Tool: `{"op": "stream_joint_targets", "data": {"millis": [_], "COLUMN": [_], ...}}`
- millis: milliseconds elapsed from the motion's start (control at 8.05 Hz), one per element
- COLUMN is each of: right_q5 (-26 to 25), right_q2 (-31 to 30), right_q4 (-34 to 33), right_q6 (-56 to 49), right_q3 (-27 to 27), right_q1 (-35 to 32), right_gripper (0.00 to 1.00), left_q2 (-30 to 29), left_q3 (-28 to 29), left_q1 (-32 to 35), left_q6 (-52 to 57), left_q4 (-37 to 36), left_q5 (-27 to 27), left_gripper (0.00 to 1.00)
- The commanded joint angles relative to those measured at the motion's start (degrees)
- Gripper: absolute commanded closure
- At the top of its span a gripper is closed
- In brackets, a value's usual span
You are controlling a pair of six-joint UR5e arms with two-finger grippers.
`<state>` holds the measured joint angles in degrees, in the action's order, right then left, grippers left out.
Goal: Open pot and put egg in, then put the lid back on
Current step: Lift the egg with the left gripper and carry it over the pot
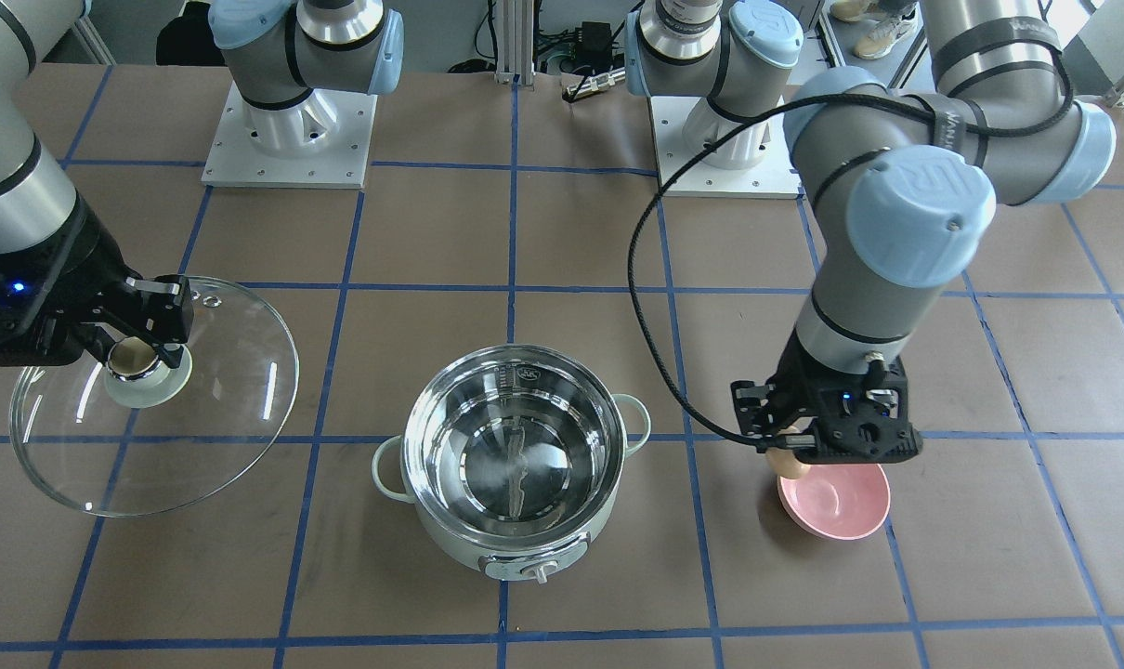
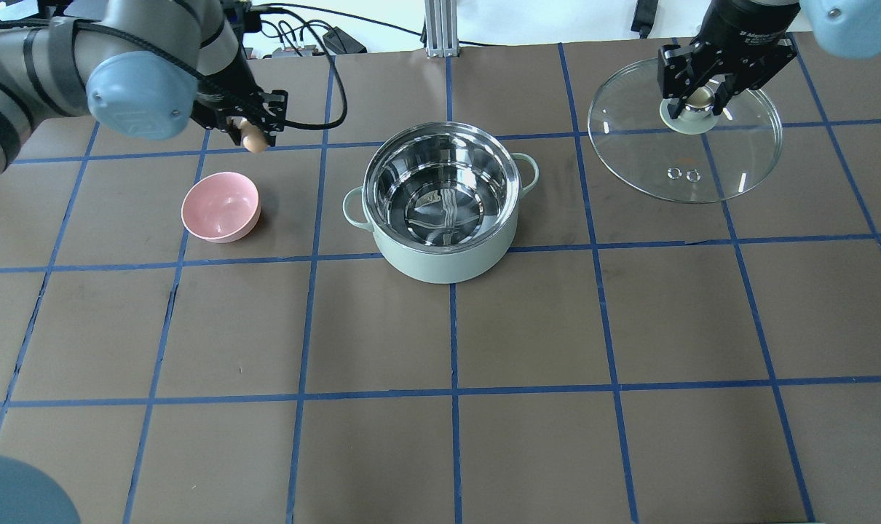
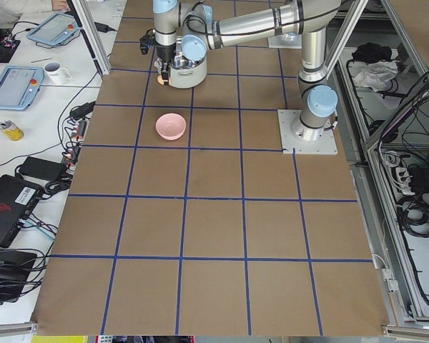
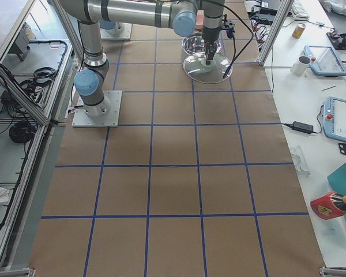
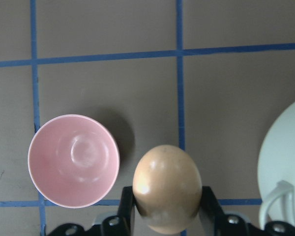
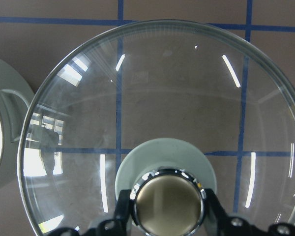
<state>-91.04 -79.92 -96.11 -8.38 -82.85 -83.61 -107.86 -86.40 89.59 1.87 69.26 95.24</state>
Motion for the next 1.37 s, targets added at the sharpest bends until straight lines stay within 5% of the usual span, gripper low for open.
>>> {"op": "stream_joint_targets", "data": {"millis": [0,248,373,869,1242], "right_q5": [0.3,0.7,0.8,1.1,2.4], "right_q2": [-0.1,-0.1,-0.1,-0.1,0.0], "right_q4": [0.0,-0.4,-1.6,-2.7,-2.7], "right_q6": [-0.1,-0.1,-0.1,-0.1,-0.1], "right_q3": [0.1,0.1,0.1,0.0,0.0], "right_q1": [0.0,0.0,0.0,0.0,0.0], "right_gripper": [1.0,1.0,1.0,1.0,1.0], "left_q2": [0.4,-0.5,-1.6,-8.1,-11.3], "left_q3": [3.1,5.0,5.1,5.6,6.9], "left_q1": [12.9,20.5,21.0,20.9,20.9], "left_q6": [-8.1,-10.4,-10.7,-24.0,-24.4], "left_q4": [2.4,2.5,2.5,-0.2,-4.1], "left_q5": [0.1,-2.1,-7.9,-7.9,-5.3], "left_gripper": [1.0,1.0,1.0,1.0,1.0]}}
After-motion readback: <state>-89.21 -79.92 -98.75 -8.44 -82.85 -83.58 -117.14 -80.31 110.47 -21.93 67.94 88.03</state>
